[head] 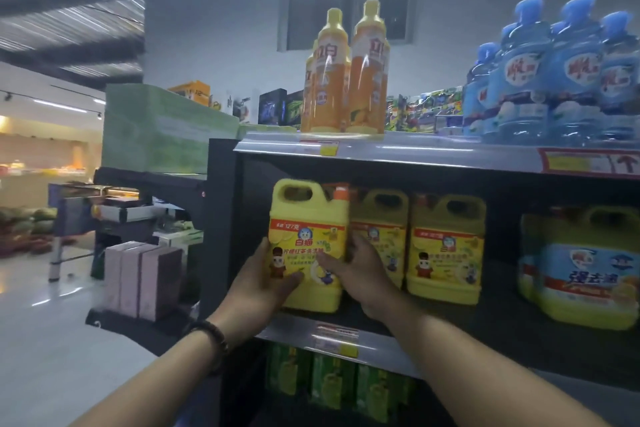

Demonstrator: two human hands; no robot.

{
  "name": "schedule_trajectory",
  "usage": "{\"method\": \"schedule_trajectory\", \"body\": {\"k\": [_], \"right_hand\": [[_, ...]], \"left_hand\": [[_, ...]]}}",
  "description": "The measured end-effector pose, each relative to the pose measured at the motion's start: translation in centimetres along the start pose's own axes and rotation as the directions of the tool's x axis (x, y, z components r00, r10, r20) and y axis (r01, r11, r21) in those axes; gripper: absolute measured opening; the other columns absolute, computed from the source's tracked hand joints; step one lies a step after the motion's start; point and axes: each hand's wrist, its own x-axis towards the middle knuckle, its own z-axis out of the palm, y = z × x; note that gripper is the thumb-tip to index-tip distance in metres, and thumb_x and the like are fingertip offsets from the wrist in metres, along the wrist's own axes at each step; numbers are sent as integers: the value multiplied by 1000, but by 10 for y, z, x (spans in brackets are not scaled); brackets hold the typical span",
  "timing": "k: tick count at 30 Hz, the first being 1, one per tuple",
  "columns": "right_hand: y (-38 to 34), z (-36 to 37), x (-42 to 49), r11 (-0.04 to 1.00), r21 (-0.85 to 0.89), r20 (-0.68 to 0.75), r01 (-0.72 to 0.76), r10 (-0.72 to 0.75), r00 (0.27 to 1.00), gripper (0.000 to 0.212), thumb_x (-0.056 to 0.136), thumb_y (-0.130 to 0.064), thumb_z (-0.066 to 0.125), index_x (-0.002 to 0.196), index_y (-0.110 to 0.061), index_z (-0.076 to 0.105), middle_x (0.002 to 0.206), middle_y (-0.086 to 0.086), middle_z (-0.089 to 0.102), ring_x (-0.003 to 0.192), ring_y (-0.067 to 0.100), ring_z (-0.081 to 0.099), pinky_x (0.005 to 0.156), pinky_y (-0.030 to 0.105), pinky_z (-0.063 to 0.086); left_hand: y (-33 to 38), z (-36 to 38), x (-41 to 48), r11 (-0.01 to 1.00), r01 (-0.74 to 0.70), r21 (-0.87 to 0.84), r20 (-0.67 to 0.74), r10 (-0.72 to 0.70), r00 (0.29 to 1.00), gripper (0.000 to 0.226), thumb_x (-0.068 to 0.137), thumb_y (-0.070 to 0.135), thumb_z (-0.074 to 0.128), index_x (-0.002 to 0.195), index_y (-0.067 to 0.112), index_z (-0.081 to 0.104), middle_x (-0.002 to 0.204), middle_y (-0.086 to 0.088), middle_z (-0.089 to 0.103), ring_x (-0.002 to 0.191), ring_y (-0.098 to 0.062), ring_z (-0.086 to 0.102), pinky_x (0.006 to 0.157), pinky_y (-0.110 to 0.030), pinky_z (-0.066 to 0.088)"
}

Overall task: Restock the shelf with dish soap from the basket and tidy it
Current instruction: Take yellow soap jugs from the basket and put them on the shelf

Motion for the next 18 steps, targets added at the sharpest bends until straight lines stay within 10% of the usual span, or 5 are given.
{"method": "schedule_trajectory", "body": {"k": [6,18], "right_hand": [[25,22,35,979,-198,43,43,-35,998,55,86,-39,88,130,-35,55,127,-10,73,117,16,71,102,53,58],[11,32,43,805,-593,50,-16,57,997,60,90,-42,83,138,-17,57,135,6,68,123,30,65,100,41,53]], "left_hand": [[-43,-1,17,922,34,385,43,-54,998,115,82,72,65,168,21,8,173,2,14,162,-22,8,131,-45,22],[-57,12,27,859,80,506,-5,-89,996,127,80,79,61,167,18,-8,173,-9,0,160,-35,6,130,-51,20]]}}
